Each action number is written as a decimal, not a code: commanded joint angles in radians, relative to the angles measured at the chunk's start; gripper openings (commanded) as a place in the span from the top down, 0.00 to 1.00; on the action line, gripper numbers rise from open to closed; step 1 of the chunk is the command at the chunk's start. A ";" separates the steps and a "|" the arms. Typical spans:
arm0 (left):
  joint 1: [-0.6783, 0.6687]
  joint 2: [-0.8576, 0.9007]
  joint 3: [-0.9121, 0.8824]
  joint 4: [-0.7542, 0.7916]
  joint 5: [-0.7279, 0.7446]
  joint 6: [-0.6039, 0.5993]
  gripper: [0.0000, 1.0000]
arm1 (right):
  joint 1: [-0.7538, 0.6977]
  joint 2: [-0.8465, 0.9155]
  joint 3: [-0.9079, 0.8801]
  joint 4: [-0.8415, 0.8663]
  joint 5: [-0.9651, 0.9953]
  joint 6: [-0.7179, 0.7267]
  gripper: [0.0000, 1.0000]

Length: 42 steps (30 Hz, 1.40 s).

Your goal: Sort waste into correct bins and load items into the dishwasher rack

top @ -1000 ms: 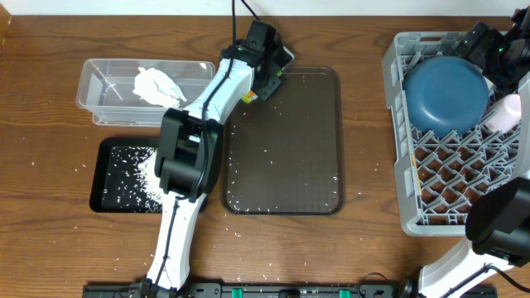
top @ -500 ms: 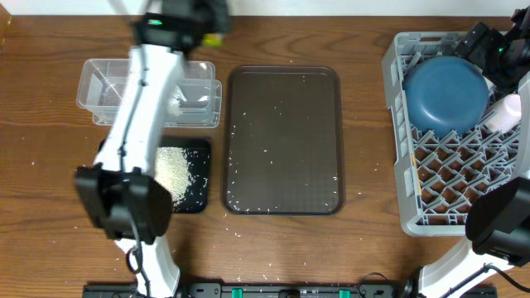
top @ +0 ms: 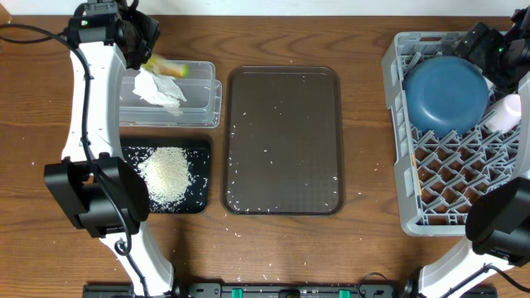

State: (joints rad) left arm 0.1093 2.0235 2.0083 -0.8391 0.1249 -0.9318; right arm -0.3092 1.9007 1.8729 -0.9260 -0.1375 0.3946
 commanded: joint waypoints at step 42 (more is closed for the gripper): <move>0.063 -0.865 -0.418 -0.803 -0.111 0.206 0.34 | -0.004 -0.019 0.016 -0.002 0.006 0.009 0.01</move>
State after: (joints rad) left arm 0.1730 1.2156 1.6650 -1.6085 0.0338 -0.7319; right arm -0.3092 1.9007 1.8729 -0.9260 -0.1375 0.3946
